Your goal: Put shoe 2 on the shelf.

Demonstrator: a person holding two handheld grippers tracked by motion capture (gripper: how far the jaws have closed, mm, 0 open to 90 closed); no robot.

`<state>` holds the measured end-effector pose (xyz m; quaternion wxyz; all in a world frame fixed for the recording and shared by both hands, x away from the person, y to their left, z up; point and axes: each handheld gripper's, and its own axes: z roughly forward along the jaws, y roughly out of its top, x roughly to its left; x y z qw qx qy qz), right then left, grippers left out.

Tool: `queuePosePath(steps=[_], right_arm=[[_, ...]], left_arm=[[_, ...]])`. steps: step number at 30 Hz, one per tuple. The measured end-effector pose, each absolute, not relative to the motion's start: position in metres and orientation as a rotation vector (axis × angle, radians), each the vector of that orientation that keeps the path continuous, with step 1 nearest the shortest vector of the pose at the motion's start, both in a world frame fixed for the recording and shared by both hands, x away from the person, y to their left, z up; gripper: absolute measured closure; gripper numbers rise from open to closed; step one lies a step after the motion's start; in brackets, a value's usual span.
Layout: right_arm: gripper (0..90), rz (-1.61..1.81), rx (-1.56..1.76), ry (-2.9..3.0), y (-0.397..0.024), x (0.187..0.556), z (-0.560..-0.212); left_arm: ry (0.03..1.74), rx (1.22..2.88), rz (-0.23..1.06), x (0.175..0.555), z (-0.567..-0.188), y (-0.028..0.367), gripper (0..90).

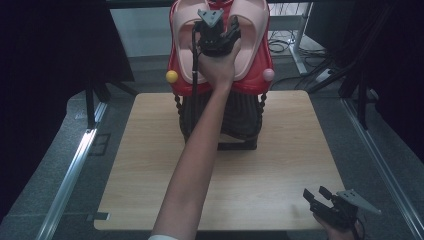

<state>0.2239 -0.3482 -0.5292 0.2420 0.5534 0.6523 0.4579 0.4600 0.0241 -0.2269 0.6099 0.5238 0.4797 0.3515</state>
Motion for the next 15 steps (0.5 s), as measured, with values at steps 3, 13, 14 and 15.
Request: queuePosePath(steps=[3,13,14,15], right_arm=[[34.5,1.250,1.515,1.783,-0.348,0.225,-0.529],[34.5,1.230,1.509,1.789,-0.347,0.225,-0.530],[34.4,1.227,1.506,1.788,-0.347,0.225,-0.530],[34.4,1.229,1.508,1.788,-0.347,0.225,-0.530]], left_arm=[[1.081,1.202,0.797,0.453,-0.230,0.030,54.0],[1.015,1.190,0.773,0.414,-0.238,0.049,51.7],[1.009,1.188,0.771,0.411,-0.239,0.051,51.6],[0.997,1.185,0.767,0.405,-0.242,0.053,51.6]])
